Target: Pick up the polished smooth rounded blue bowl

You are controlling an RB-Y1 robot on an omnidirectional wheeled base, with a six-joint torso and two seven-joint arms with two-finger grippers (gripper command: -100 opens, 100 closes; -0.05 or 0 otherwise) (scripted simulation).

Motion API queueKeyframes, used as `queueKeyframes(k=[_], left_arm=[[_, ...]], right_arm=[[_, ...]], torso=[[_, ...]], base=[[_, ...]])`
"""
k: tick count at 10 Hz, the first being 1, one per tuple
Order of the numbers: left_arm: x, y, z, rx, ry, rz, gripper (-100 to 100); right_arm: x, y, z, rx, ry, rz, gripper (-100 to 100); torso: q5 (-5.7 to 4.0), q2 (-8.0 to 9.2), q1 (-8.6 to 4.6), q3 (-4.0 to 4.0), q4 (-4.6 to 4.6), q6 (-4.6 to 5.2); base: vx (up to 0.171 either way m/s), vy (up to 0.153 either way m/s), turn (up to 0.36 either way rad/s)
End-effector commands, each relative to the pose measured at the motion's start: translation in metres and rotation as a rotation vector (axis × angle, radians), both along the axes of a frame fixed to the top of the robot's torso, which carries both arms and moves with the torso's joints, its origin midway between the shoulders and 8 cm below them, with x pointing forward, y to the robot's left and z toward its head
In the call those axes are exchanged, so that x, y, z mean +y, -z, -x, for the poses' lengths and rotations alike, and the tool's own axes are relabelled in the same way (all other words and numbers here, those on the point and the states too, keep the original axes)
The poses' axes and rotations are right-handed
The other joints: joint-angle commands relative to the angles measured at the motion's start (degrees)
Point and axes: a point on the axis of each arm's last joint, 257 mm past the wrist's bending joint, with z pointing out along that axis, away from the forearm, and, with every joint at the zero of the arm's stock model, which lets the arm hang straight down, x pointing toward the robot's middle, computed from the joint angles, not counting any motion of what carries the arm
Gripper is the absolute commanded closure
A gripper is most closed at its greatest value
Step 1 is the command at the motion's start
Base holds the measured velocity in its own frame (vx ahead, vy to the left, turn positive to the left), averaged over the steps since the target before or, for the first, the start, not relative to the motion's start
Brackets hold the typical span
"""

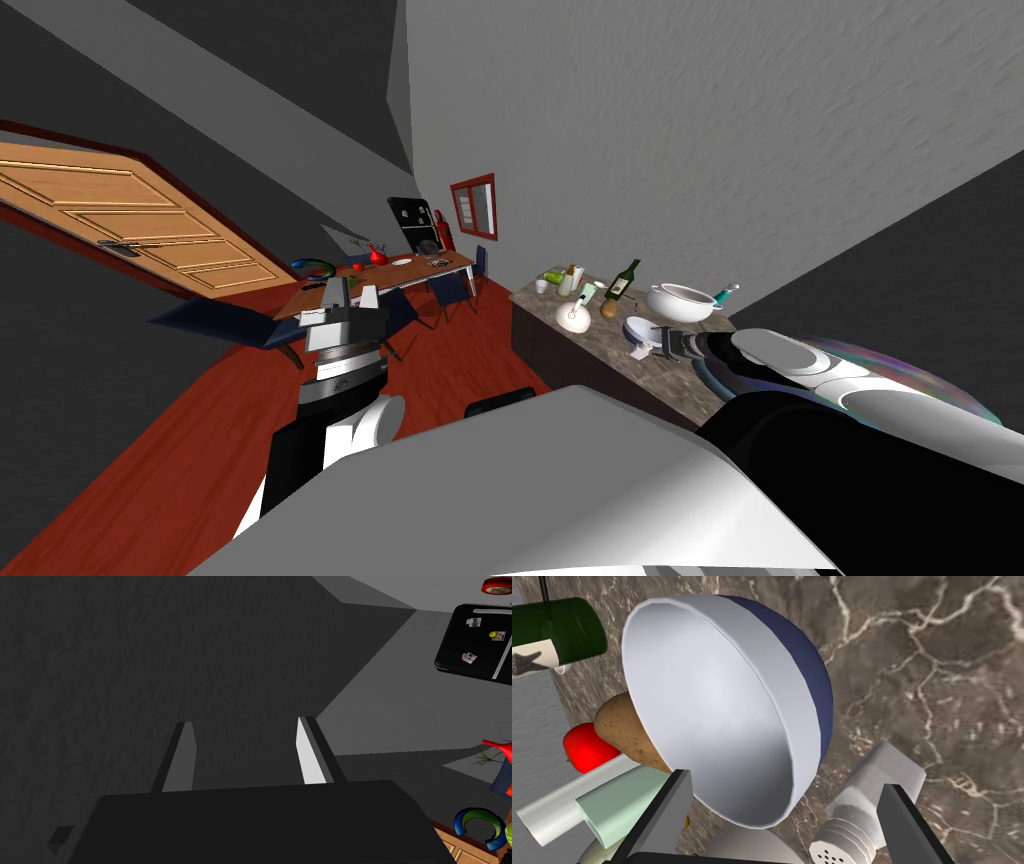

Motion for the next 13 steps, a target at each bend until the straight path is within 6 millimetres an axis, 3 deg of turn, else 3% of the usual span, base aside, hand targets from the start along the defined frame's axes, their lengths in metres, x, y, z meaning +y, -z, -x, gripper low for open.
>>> queueKeyframes(k=[1, 2, 6, 7, 8, 13], left_arm=[[0.0, 0.0, 0.0, 0.0, 0.0, 0.0, 0], [0.0, 0.0, 0.0, 0.0, 0.0, 0.0, 0], [0.0, 0.0, 0.0, 0.0, 0.0, 0.0, 0], [0.0, 0.0, 0.0, 0.0, 0.0, 0.0, 0], [0.0, 0.0, 0.0, 0.0, 0.0, 0.0, 0], [0.0, 0.0, 0.0, 0.0, 0.0, 0.0, 0]], right_arm=[[0.0, 0.0, 0.0, 0.0, 0.0, 0.0, -100], [0.0, 0.0, 0.0, 0.0, 0.0, 0.001, 100], [0.0, 0.001, 0.001, 0.001, 0.001, 0.0, 100], [0.0, 0.001, 0.001, 0.001, 0.001, 0.0, 0], [0.005, -0.005, -0.009, -0.001, -0.013, -0.001, 100], [0.024, -0.02, -0.036, -0.003, -0.047, 0.002, 100]], torso=[[0.0, 0.0, 0.0, 0.0, 0.0, 0.0], [0.0, 0.04, -0.01, 0.02, 0.01, 0.01], [0.0, 0.1, -0.04, 0.06, 0.04, -0.02], [0.02, 0.1, -0.02, 0.07, 0.04, -0.03], [0.02, 0.11, -0.01, 0.07, 0.04, -0.03], [0.09, 0.31, 0.03, 0.2, 0.11, 0.02]], base=[[0.011, 0.003, 0.008], [0.0, 0.0, 0.0], [0.0, 0.0, 0.0], [0.0, 0.0, 0.0], [-0.021, -0.012, -0.109], [-0.041, -0.015, -0.078]])
